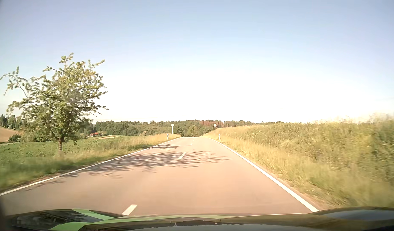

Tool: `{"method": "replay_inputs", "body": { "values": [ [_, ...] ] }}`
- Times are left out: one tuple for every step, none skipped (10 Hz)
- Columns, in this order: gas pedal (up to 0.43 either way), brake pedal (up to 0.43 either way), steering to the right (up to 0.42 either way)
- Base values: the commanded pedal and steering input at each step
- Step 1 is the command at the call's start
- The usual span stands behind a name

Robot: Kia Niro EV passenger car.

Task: Follow the waypoints while adhering to traffic rules and regulations

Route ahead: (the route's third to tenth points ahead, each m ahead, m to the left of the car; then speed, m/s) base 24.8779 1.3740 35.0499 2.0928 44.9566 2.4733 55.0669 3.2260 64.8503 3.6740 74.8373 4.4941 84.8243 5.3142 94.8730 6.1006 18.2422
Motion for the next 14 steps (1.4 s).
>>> {"method": "replay_inputs", "body": {
  "values": [
    [0.177,0.000,-0.009],
    [0.189,0.000,-0.009],
    [0.189,0.000,-0.009],
    [0.189,0.000,-0.009],
    [0.189,0.000,-0.009],
    [0.189,0.000,-0.009],
    [0.189,0.000,-0.009],
    [0.189,0.000,-0.009],
    [0.189,0.000,-0.009],
    [0.189,0.000,-0.009],
    [0.189,0.000,-0.009],
    [0.189,0.000,-0.009],
    [0.197,0.000,-0.008],
    [0.197,0.000,-0.007]
  ]
}}
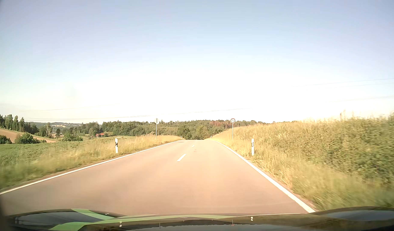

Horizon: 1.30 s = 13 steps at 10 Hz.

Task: Follow the waypoints while adhering to traffic rules and regulations

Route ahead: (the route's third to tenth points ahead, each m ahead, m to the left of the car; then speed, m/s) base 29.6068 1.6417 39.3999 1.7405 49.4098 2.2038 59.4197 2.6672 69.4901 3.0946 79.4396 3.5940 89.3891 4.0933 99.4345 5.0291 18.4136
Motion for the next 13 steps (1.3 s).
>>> {"method": "replay_inputs", "body": {
  "values": [
    [0.197,0.000,-0.007],
    [0.197,0.000,-0.007],
    [0.197,0.000,-0.006],
    [0.197,0.000,-0.006],
    [0.197,0.000,-0.007],
    [0.197,0.000,-0.006],
    [0.197,0.000,-0.006],
    [0.197,0.000,-0.006],
    [0.197,0.000,-0.006],
    [0.197,0.000,-0.006],
    [0.197,0.000,-0.006],
    [0.197,0.000,-0.006],
    [0.189,0.000,-0.006]
  ]
}}
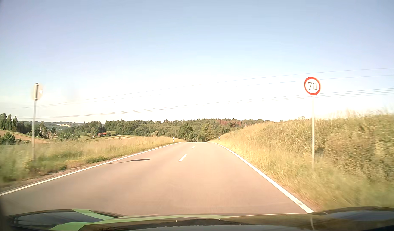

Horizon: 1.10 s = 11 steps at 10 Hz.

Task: Follow the waypoints while adhering to traffic rules and regulations

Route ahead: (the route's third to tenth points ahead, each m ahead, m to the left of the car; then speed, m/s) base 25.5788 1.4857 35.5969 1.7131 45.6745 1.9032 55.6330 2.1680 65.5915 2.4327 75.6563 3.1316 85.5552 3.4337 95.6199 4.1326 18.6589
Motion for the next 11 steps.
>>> {"method": "replay_inputs", "body": {
  "values": [
    [0.177,0.000,-0.006],
    [0.169,0.000,-0.006],
    [0.169,0.000,-0.006],
    [0.169,0.000,-0.006],
    [0.169,0.000,-0.006],
    [0.169,0.000,-0.006],
    [0.157,0.000,-0.006],
    [0.150,0.000,-0.006],
    [0.150,0.000,-0.006],
    [0.150,0.000,-0.006],
    [0.150,0.000,-0.006]
  ]
}}
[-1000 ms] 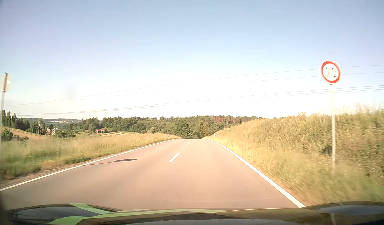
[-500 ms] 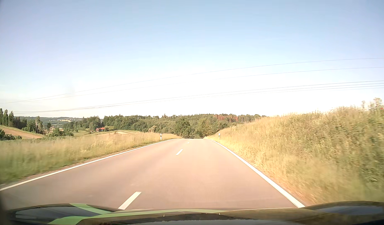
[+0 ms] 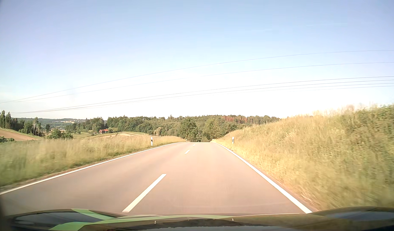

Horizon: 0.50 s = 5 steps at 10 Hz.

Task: Follow the waypoints while adhering to traffic rules and regulations

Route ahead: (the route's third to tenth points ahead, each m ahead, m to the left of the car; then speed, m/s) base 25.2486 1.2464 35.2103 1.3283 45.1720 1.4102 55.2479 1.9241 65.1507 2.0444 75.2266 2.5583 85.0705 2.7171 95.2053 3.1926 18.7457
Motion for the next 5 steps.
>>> {"method": "replay_inputs", "body": {
  "values": [
    [0.157,0.000,-0.006],
    [0.157,0.000,-0.006],
    [0.157,0.000,-0.006],
    [0.138,0.000,-0.006],
    [0.087,0.000,-0.006]
  ]
}}
